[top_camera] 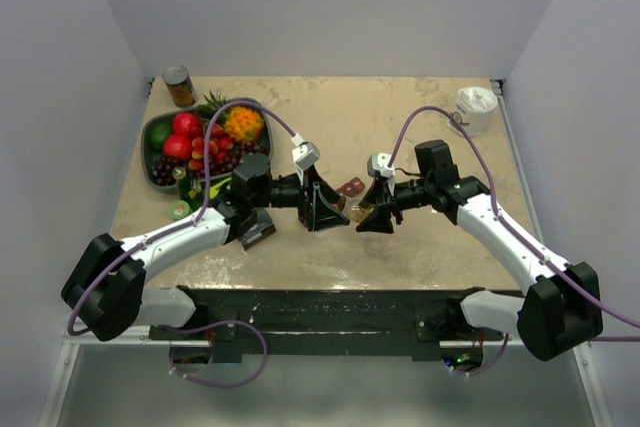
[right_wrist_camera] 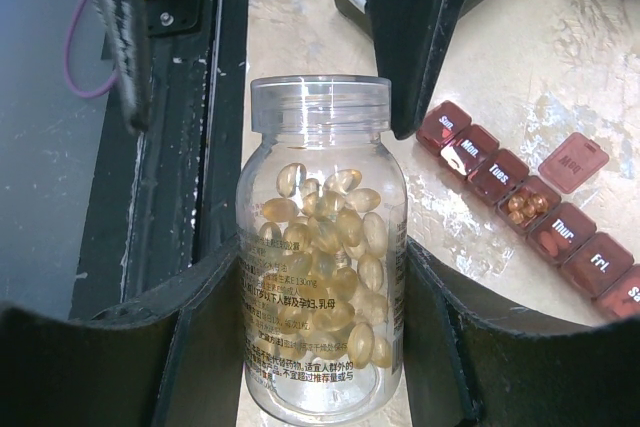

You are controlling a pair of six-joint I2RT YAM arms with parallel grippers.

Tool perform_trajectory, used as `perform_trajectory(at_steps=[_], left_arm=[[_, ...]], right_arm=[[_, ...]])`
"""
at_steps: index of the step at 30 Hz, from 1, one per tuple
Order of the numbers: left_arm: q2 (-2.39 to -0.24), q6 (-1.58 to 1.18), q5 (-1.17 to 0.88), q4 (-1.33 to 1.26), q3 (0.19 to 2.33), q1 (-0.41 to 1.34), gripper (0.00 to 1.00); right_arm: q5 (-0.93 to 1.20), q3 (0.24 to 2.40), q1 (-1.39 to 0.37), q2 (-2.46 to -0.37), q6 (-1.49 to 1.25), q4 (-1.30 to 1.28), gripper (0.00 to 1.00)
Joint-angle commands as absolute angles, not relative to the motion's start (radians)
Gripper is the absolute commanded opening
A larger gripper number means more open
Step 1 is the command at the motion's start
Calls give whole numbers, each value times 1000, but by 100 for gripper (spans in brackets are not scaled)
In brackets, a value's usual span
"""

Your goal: Sort the pills into containers

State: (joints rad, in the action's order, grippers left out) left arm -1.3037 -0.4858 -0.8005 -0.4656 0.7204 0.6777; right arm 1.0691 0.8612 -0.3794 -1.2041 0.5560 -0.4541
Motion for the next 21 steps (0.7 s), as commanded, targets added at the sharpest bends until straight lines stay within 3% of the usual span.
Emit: perform_trajectory(at_steps=[1, 7, 12, 15, 16, 17, 19, 21], left_arm=[[-1321, -472, -784, -486, 776, 687, 81], [-1333, -479, -784, -508, 781, 690, 65], [-1341, -477, -790, -497, 792, 690, 44], [-1342, -479, -796, -500, 793, 690, 20], [-1341, -477, -796, -499, 793, 690, 5], [-1338, -474, -790, -496, 795, 690, 0], [-1330, -462, -785, -477, 795, 690, 0], [-1322, -448, -781, -445, 798, 690, 0]], right_arm=[[1109, 881, -380, -1198, 549, -422, 2], [1108, 879, -380, -1198, 549, -422, 2], [1106, 879, -379, -1201, 548, -420, 2], [1100, 876, -380, -1201, 543, -416, 5], [1098, 874, -380, -1200, 538, -411, 6], [1098, 874, -380, -1201, 537, -410, 13], [1094, 871, -380, -1200, 535, -408, 24], [1092, 870, -380, -1197, 535, -410, 47]])
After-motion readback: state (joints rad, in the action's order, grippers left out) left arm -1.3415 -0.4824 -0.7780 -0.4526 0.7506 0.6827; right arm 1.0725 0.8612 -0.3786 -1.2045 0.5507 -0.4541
